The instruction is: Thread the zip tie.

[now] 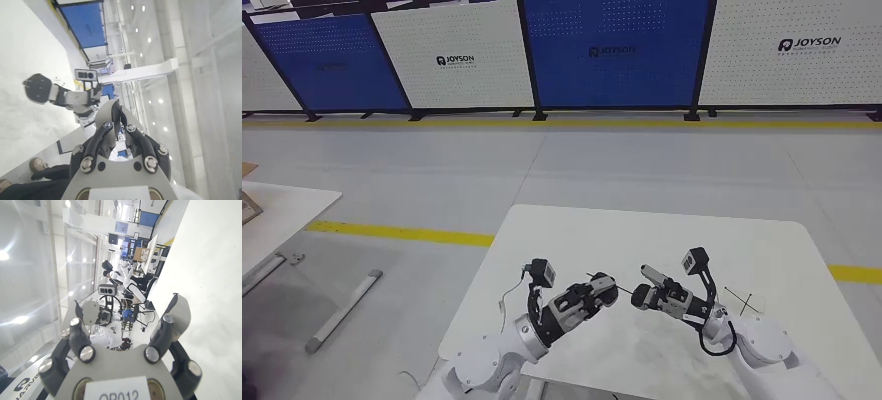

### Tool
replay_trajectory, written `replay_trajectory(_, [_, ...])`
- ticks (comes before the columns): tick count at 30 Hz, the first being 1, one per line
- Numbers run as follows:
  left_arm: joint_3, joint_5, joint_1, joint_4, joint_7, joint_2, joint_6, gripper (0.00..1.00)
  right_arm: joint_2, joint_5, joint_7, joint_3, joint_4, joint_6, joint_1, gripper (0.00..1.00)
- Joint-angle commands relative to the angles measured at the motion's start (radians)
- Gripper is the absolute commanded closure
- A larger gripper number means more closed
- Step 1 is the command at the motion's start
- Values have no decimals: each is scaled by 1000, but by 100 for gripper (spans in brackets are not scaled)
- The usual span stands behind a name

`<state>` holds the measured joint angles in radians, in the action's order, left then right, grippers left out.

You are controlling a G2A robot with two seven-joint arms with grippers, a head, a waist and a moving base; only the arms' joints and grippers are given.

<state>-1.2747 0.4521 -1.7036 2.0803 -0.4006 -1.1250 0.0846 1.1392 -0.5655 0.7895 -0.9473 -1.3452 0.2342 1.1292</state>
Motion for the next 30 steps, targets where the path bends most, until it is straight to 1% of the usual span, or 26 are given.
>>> replay_trajectory(1, [-4,1,-3,3,-9,1,5,100,0,0,0,0,0,0,0,0])
replay_trajectory(12, [-4,1,-3,3,-9,1,5,100,0,0,0,0,0,0,0,0])
replay_trajectory(13, [1,5,1,7,-2,0,9,100,0,0,0,0,0,0,0,0])
replay_trajectory(14, [2,11,7,16,9,-2,27,100,0,0,0,0,0,0,0,0])
replay_trajectory(15, [1,23,10,22,26,-4,59,100,0,0,0,0,0,0,0,0])
replay_trajectory(16, [0,51,12,29,46,-8,108,100,0,0,0,0,0,0,0,0])
replay_trajectory(19, [-5,88,10,25,56,-12,203,100,0,0,0,0,0,0,0,0])
replay_trajectory(28, [-5,88,10,25,56,-12,203,100,0,0,0,0,0,0,0,0])
replay_trajectory(30, [4,68,15,18,54,-12,181,100,0,0,0,0,0,0,0,0])
